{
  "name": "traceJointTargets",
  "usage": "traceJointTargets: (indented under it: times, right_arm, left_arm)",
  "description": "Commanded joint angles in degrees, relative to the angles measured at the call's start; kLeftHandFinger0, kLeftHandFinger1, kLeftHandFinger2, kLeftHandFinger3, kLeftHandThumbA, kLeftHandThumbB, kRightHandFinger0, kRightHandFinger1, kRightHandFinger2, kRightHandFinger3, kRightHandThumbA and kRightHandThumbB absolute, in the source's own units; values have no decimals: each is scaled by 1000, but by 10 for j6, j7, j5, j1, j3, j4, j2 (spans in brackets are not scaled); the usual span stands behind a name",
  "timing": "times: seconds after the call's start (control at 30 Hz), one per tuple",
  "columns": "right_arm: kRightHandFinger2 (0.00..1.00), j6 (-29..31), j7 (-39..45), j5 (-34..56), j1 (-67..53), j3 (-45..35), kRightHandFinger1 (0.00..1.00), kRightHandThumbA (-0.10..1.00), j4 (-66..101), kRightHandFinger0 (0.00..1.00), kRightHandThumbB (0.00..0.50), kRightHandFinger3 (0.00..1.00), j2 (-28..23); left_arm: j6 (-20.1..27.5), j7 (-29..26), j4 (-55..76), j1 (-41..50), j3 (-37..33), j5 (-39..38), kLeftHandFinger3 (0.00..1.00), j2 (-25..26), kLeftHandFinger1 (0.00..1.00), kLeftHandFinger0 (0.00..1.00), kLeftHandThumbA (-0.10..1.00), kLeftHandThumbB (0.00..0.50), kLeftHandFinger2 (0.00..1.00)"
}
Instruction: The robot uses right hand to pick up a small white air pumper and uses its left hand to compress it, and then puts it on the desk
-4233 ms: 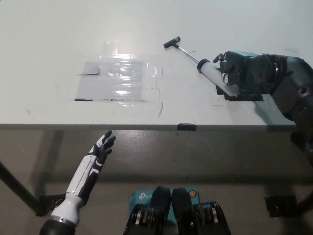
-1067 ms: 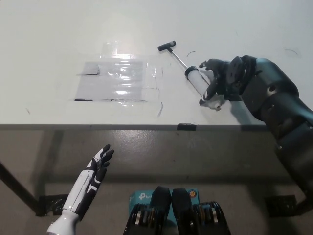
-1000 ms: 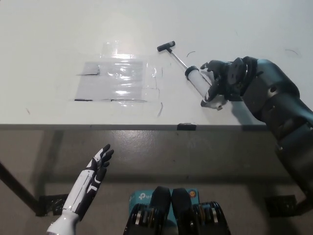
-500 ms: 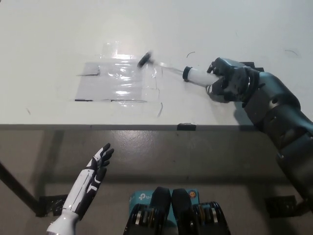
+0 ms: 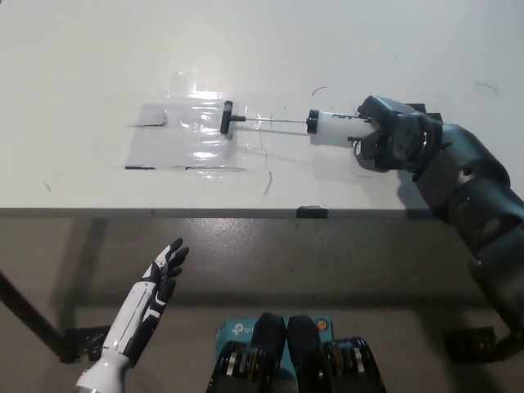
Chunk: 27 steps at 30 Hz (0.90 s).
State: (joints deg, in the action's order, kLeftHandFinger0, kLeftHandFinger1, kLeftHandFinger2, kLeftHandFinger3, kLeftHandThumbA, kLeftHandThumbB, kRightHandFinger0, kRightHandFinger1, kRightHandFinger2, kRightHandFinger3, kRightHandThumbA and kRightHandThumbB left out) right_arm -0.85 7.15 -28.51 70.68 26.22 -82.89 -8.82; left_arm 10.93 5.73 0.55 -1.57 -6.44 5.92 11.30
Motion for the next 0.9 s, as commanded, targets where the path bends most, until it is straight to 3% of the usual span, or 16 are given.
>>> traceJointTargets:
  times: [0.0,0.07,0.1,0.17,0.23,0.33,0.4,0.53,0.63,0.73,0.8,0.87]
  right_arm:
    - [611,38,65,23,10,-14,395,-100,12,6,166,45,-16]
    - [693,41,75,30,11,-20,454,-100,14,36,157,151,-19]
    - [771,57,88,37,11,-26,496,-100,20,36,144,291,-23]
    - [768,82,106,44,9,-32,463,-100,32,12,130,603,-28]
    - [751,109,138,61,2,-46,441,-100,53,0,132,718,-34]
    - [715,123,193,88,-18,-67,407,-100,105,0,121,746,-48]
    - [716,96,228,91,-40,-65,416,-100,170,0,129,806,-59]
    - [720,37,298,106,-88,-60,421,-100,315,4,134,824,-90]
    - [672,-4,325,110,-105,-63,402,-100,372,0,149,781,-102]
    - [481,-8,338,110,-126,-60,222,-100,423,0,145,597,-116]
    - [492,-8,343,111,-138,-60,241,-100,445,0,146,566,-121]
    - [570,-22,352,115,-155,-61,316,-100,480,0,154,660,-129]
  left_arm:
    - [25,14,18,-13,3,-11,1000,10,1000,1000,1000,195,1000]
    - [25,14,16,-16,3,-10,1000,10,1000,1000,1000,193,1000]
    - [20,14,19,-17,3,-9,1000,11,1000,1000,1000,193,1000]
    - [21,13,20,-17,4,-9,1000,12,1000,1000,1000,191,1000]
    - [21,13,21,-18,7,-13,1000,13,1000,1000,1000,194,1000]
    - [25,9,19,-20,13,-25,1000,9,1000,1000,1000,194,1000]
    - [22,7,23,-18,17,-28,1000,9,1000,1000,1000,195,1000]
    - [15,5,29,-20,27,-44,1000,6,1000,1000,1000,193,1000]
    - [15,5,29,-22,28,-49,1000,5,1000,1000,1000,179,1000]
    - [3,4,44,-21,36,-65,1000,1,1000,1000,1000,164,1000]
    - [6,-1,51,-21,42,-67,1000,-3,1000,1000,1000,148,1000]
    - [14,-8,52,-24,53,-66,1000,-6,1000,1000,1000,136,1000]
